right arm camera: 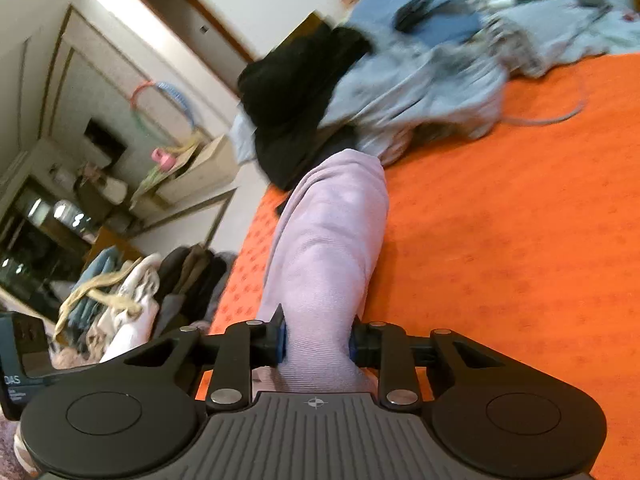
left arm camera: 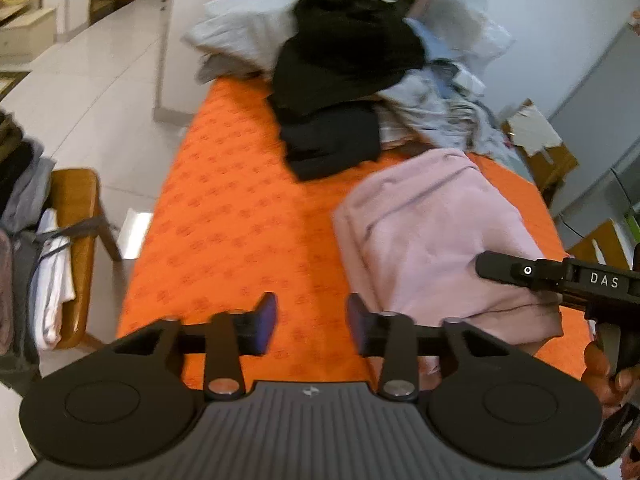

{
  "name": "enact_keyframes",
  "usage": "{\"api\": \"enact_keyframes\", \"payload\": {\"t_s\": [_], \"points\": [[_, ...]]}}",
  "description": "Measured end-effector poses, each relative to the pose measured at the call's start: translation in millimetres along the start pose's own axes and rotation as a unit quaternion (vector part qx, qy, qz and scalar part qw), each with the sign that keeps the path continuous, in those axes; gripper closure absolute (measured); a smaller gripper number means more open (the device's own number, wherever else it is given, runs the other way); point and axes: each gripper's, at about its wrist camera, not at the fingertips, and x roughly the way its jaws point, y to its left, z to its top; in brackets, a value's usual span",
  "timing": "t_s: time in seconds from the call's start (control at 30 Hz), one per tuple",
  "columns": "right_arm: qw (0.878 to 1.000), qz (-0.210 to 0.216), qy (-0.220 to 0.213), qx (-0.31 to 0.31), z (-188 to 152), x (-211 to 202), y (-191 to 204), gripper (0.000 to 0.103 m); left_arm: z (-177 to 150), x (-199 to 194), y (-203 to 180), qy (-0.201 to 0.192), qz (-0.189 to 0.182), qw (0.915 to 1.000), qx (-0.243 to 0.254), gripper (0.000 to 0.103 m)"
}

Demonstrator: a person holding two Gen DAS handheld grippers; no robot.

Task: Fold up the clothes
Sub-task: 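Carry the folded pink garment with the right tool to the pink bin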

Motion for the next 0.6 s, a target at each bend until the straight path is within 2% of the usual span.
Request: {"api": "enact_keyframes", "payload": {"t_s": [0.13, 0.2, 0.4, 0.6], "points": [[0.999, -0.036, -0.026, 0.019, 6, -44, -29, 0.074, 3, 2, -40, -0.003, -0.016, 0.9992, 0.038, 0.032], [0.997, -0.05, -0.043, 0.04, 7, -70, -49, 0.074, 4, 7, -66, -0.005, -0.022, 0.998, 0.059, 0.023], [0.988, -0.09, -0.094, 0.079, 16, -146, -121, 0.075, 7, 25, -155, -0.027, -0.059, 0.9923, 0.105, 0.018], [0.978, -0.132, -0.129, 0.097, 25, -230, -206, 0.075, 9, 64, -264, -0.022, -0.086, 0.9881, 0.126, 0.017]]}}
